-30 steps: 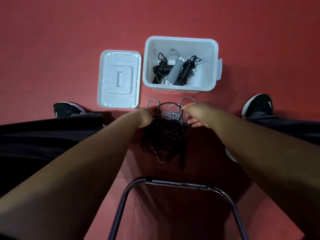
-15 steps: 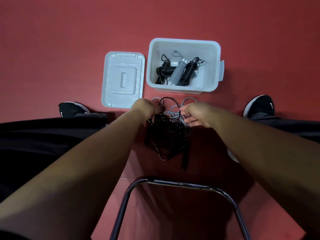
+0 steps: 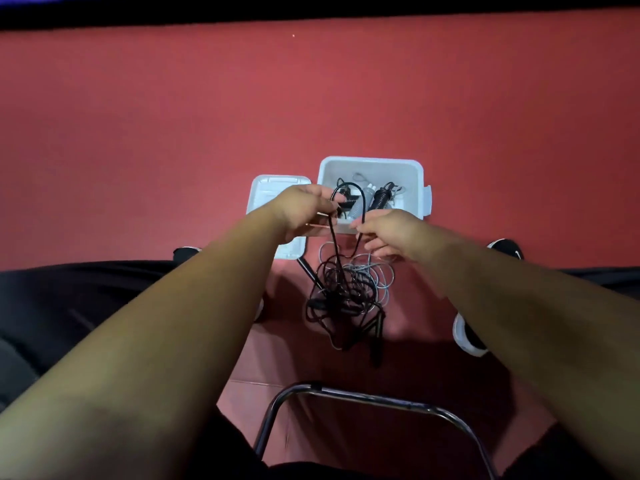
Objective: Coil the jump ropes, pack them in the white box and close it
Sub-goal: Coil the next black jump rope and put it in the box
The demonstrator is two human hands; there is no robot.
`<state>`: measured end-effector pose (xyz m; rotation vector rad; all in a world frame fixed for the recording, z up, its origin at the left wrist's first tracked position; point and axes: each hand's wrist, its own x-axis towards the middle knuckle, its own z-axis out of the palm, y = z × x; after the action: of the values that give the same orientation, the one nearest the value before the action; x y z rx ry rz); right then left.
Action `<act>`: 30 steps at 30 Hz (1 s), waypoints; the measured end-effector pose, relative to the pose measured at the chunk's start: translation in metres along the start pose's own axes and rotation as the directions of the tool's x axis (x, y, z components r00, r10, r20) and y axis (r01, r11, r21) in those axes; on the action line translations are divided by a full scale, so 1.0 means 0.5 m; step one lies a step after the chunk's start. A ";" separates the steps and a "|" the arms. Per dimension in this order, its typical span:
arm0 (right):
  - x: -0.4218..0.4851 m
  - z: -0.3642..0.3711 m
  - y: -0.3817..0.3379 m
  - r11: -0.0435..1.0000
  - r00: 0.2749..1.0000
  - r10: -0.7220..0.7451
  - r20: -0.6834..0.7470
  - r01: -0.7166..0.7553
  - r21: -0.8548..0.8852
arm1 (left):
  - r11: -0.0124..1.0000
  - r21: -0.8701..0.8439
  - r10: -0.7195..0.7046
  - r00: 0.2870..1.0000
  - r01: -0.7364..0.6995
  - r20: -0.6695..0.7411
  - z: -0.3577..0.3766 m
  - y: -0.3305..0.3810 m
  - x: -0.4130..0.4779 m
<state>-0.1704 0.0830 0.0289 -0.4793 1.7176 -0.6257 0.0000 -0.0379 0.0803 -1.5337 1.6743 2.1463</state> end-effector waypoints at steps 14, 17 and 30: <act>-0.261 -0.041 -0.207 0.921 0.921 -0.388 -0.030 0.388 -0.007 | 0.884 -0.068 0.462 0.886 -0.463 -0.022 0.004 0.322 -0.289; -0.297 -0.045 -0.224 0.887 0.886 -0.461 -0.047 0.458 -0.064 | 0.840 -0.131 0.527 0.849 -0.526 -0.032 0.007 0.367 -0.330; -0.430 -0.052 -0.361 0.804 0.829 -0.513 -0.222 0.555 0.215 | 0.785 -0.250 0.516 0.822 -0.566 -0.240 -0.033 0.411 -0.336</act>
<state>-0.1483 0.0805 0.3096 -0.7460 1.6013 -1.3237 -0.0124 -0.0511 0.3454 -1.4430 2.1335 2.7529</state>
